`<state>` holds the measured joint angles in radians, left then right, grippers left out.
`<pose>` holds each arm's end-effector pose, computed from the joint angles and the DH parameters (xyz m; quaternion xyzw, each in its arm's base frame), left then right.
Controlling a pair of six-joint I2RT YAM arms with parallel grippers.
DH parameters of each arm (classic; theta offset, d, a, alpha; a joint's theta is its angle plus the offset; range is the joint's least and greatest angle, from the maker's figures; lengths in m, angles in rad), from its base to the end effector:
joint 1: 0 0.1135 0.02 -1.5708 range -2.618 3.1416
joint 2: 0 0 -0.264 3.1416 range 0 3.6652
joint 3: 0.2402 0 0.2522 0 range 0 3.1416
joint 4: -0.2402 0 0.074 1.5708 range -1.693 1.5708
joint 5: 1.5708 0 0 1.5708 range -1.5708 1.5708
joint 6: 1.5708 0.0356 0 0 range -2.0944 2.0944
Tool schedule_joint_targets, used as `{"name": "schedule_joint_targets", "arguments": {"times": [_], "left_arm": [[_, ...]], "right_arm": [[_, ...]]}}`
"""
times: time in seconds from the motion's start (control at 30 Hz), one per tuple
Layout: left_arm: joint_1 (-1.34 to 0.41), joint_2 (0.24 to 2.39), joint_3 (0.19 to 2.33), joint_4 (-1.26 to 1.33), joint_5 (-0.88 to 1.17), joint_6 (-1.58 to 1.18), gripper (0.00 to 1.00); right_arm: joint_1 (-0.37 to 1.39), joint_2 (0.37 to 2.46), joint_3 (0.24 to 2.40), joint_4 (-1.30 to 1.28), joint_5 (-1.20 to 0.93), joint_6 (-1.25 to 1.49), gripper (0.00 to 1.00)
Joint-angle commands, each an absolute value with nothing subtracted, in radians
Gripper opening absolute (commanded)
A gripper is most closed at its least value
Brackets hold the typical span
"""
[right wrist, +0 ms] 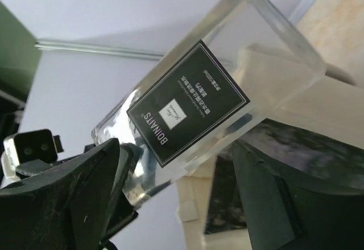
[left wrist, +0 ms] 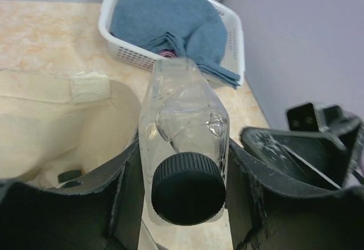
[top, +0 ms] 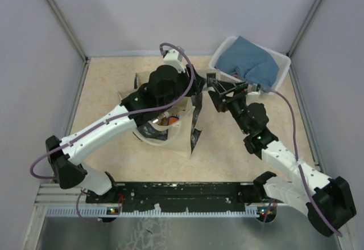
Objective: Take the personal care products out of the canvas bag
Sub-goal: Place the care product at the center of the board.
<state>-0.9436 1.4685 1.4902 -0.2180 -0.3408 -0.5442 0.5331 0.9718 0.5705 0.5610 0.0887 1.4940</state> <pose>0.2104 -0.2700 0.4204 0.0457 0.7680 -0.3269 0.5488 0.1981 0.1132 0.3085 0.3293 0.5589 0.6303 0.4266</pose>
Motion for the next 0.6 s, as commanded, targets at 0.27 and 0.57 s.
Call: {"name": "schedule_joint_targets", "arguments": {"times": [0.27, 0.57], "left_arm": [[-0.927, 1.497, 1.625, -0.175, -0.379, -0.491, 0.0], [-0.929, 1.631, 1.879, -0.28, -0.295, -0.504, 0.0]], "right_arm": [[0.516, 0.75, 0.666, 0.053, 0.402, 0.908, 0.77], [0.649, 0.713, 0.743, -0.118, 0.495, 0.41, 0.87]]}}
